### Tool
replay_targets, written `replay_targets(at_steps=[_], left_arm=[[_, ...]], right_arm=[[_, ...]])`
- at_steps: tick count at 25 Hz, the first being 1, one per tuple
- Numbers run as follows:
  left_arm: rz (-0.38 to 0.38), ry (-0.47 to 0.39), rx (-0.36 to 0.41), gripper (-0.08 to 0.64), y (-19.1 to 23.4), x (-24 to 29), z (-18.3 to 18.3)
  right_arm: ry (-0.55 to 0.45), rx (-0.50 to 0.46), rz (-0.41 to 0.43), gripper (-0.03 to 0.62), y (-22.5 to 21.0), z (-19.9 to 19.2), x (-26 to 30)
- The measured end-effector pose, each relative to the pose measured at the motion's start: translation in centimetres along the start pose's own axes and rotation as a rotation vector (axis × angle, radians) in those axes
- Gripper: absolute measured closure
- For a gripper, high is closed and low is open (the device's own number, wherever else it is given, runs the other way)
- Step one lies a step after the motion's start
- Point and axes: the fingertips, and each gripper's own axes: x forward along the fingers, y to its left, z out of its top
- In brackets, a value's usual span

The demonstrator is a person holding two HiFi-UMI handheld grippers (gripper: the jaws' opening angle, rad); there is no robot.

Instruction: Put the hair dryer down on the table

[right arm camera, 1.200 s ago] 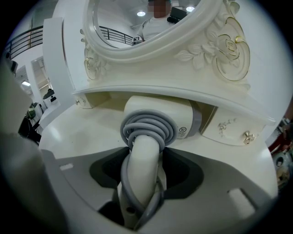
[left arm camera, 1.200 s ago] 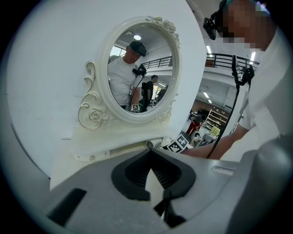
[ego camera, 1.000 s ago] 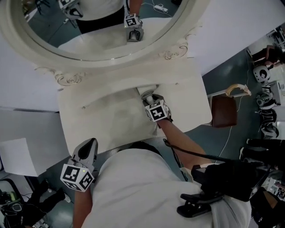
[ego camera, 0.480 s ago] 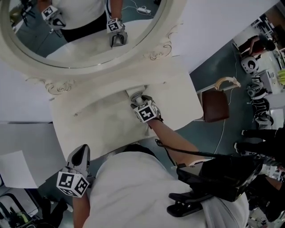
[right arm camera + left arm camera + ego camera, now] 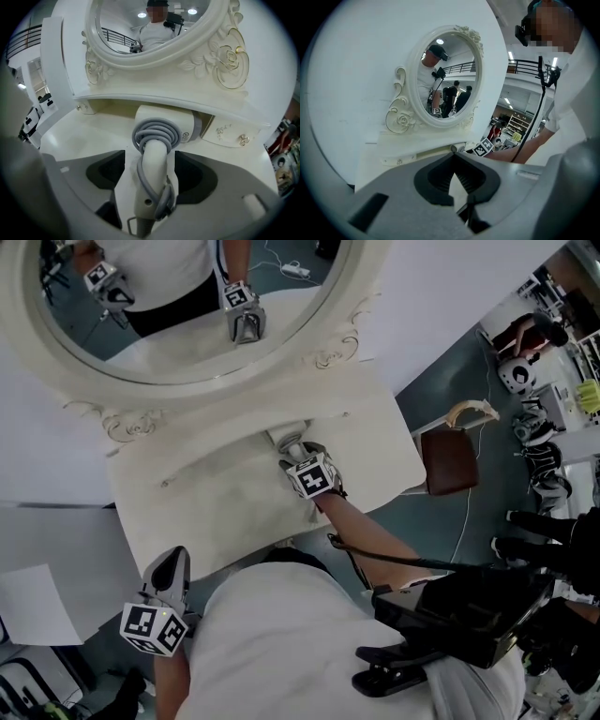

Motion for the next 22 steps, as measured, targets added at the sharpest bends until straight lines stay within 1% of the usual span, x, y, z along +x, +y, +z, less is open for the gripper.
replay_targets(at_steps=[7,14,17,21,22], left_arm=[[-0.034,-0.012,0.006,0.561,0.6,-1.5,-0.6],[-0.07,-0.026,0.019,0.561,0.9,-3.3,-1.4],[-0.084,-0.029,0.017,0.561,1.1,-4.4,-2.0],[-0.104,-0.032,0.022,0.561,1.3,-5.9,-3.0],[-0.108,-0.033,0.023,0.561,1.3,-6.4,-3.3]], right_arm=[[-0.028,0.017,-0.05,0.256,0.1,-0.2,-2.6],[-0.068,0.036,-0.096,0.262,0.9,-0.4,-6.9],[-0.095,0.03,-0.103,0.308,2.3,-0.3,-9.0],[-0.13,0.018,-0.093,0.422,5.4,-0.2,-11.9],[-0.136,0.015,-0.081,0.469,6.5,-0.2,-12.5]])
